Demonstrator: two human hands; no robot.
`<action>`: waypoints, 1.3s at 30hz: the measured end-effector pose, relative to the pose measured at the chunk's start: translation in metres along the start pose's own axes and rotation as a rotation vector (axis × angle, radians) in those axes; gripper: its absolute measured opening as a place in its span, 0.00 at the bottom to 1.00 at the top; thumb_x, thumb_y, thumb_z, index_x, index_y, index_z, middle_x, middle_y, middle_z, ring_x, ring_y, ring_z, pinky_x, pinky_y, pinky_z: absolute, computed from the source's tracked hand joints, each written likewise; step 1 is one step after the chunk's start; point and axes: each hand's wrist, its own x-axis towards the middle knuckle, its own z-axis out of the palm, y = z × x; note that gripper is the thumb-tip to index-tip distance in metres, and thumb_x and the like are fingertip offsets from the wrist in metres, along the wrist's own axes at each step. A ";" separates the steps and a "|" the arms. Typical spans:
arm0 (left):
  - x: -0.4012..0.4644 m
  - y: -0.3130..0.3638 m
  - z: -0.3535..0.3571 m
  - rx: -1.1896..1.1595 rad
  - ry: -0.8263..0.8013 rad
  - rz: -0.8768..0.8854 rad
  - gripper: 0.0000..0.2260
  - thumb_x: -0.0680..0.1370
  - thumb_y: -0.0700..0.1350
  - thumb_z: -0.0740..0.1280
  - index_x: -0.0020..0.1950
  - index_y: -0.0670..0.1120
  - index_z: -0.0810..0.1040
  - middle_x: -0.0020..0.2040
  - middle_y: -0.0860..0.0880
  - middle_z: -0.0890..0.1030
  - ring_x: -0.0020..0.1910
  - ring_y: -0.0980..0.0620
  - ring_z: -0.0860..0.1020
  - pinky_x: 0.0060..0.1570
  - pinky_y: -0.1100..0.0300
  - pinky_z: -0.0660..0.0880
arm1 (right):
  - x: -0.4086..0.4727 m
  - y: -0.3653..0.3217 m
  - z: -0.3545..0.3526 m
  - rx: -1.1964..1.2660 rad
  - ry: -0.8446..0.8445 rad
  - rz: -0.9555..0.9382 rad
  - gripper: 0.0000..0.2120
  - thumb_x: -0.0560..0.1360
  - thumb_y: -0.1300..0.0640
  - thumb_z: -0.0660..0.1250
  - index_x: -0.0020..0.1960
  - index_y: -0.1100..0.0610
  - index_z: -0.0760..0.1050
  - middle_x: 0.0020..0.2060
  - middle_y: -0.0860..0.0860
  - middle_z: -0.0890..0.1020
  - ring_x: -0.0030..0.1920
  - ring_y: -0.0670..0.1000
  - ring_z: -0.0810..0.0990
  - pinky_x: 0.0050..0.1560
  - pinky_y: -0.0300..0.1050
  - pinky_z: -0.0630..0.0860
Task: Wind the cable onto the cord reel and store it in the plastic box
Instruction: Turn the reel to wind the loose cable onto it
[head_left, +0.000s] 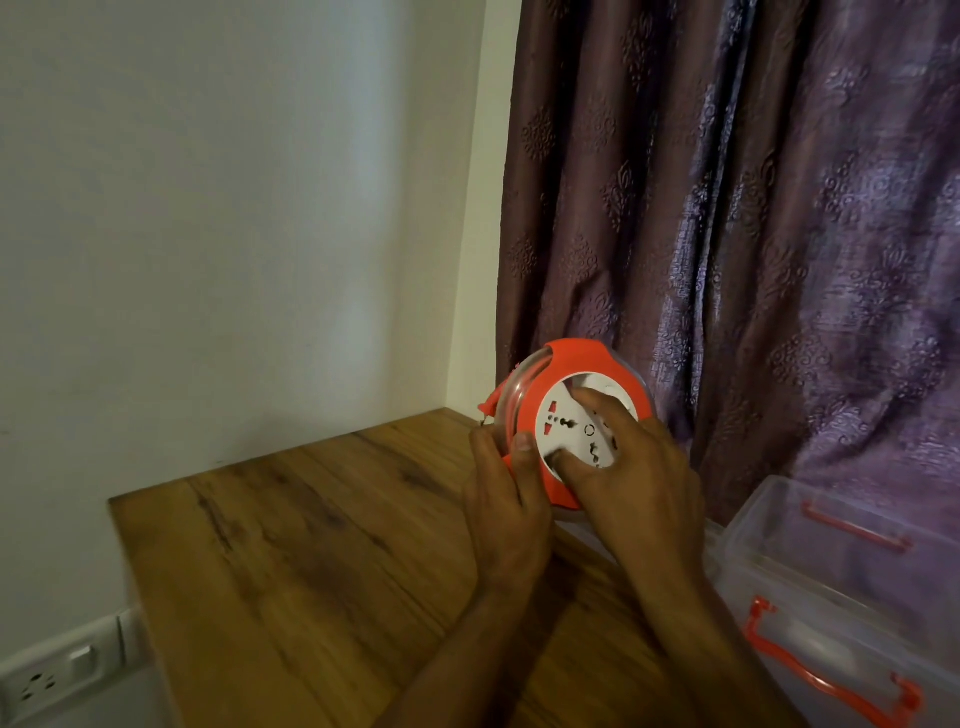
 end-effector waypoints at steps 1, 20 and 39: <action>0.000 0.000 0.000 0.004 -0.005 -0.006 0.20 0.77 0.63 0.54 0.59 0.51 0.68 0.51 0.52 0.82 0.41 0.56 0.82 0.34 0.68 0.80 | 0.000 0.000 0.001 0.020 0.009 0.013 0.32 0.66 0.38 0.70 0.67 0.33 0.62 0.60 0.51 0.74 0.58 0.56 0.74 0.52 0.51 0.73; -0.010 0.014 0.004 -0.059 -0.140 -0.043 0.11 0.76 0.67 0.55 0.56 0.66 0.65 0.51 0.67 0.74 0.48 0.74 0.77 0.39 0.80 0.72 | 0.007 0.007 -0.002 0.171 0.118 0.059 0.28 0.68 0.39 0.69 0.65 0.38 0.66 0.49 0.51 0.81 0.46 0.51 0.78 0.45 0.45 0.70; 0.019 0.018 -0.014 -0.205 -0.305 -0.131 0.20 0.73 0.62 0.63 0.58 0.81 0.58 0.50 0.82 0.70 0.48 0.81 0.73 0.41 0.79 0.74 | 0.003 0.014 0.009 0.087 -0.025 0.058 0.29 0.68 0.42 0.69 0.66 0.35 0.63 0.59 0.50 0.75 0.57 0.54 0.75 0.52 0.50 0.73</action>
